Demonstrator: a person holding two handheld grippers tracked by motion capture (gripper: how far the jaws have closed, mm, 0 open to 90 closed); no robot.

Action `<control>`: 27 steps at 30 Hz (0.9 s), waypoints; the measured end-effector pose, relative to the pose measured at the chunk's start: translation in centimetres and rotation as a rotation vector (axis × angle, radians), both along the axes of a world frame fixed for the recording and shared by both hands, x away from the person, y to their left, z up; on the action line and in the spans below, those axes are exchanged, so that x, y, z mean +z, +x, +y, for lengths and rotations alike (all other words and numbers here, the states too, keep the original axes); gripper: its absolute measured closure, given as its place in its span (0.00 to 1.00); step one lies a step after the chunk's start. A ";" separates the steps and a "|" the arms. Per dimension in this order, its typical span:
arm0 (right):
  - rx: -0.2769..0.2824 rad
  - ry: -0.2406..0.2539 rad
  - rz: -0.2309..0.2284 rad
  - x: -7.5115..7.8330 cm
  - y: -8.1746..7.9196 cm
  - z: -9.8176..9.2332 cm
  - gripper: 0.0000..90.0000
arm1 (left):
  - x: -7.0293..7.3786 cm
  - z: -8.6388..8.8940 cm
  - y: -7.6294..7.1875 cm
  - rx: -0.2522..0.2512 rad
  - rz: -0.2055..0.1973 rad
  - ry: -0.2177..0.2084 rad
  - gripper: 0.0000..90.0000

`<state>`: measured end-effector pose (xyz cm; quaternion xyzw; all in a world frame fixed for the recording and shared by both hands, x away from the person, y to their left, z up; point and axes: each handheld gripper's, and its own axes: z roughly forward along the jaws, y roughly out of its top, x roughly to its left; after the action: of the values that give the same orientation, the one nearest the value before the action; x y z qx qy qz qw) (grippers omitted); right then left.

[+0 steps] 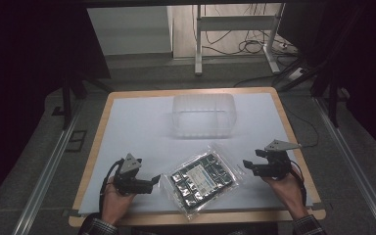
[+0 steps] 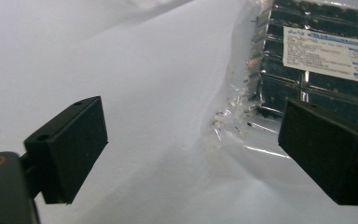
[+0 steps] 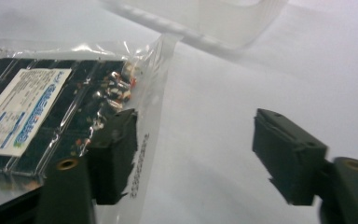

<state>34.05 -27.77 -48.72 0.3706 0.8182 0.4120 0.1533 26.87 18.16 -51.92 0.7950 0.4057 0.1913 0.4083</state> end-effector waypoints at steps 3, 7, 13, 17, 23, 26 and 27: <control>0.009 -0.011 0.010 -0.3 0.1 0.1 0.26 | -0.1 -0.3 0.0 -0.008 -0.007 0.021 0.05; 0.028 -0.020 0.011 -0.4 0.0 0.4 0.23 | -0.2 -0.4 0.0 -0.015 -0.008 0.018 0.04; 0.033 -0.022 0.020 -0.7 0.0 0.6 0.20 | -0.2 -0.5 0.0 -0.028 -0.017 0.026 0.04; 0.031 -0.027 0.021 -0.8 0.0 0.6 0.19 | -0.2 -0.6 0.0 -0.032 -0.016 0.034 0.04; 0.037 -0.036 0.018 -0.8 0.0 0.7 0.18 | -0.3 -0.7 0.0 -0.039 -0.015 0.039 0.04; 0.037 -0.039 0.013 -0.8 0.0 0.9 0.17 | -0.3 -0.8 0.0 -0.043 -0.016 0.044 0.04; 0.039 -0.039 0.013 -0.8 0.0 1.0 0.17 | -0.3 -0.9 0.0 -0.046 -0.017 0.048 0.04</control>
<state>34.05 -26.79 -49.52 0.3544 0.8342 0.3962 0.1471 26.83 17.31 -52.24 0.8121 0.3792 0.1981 0.3969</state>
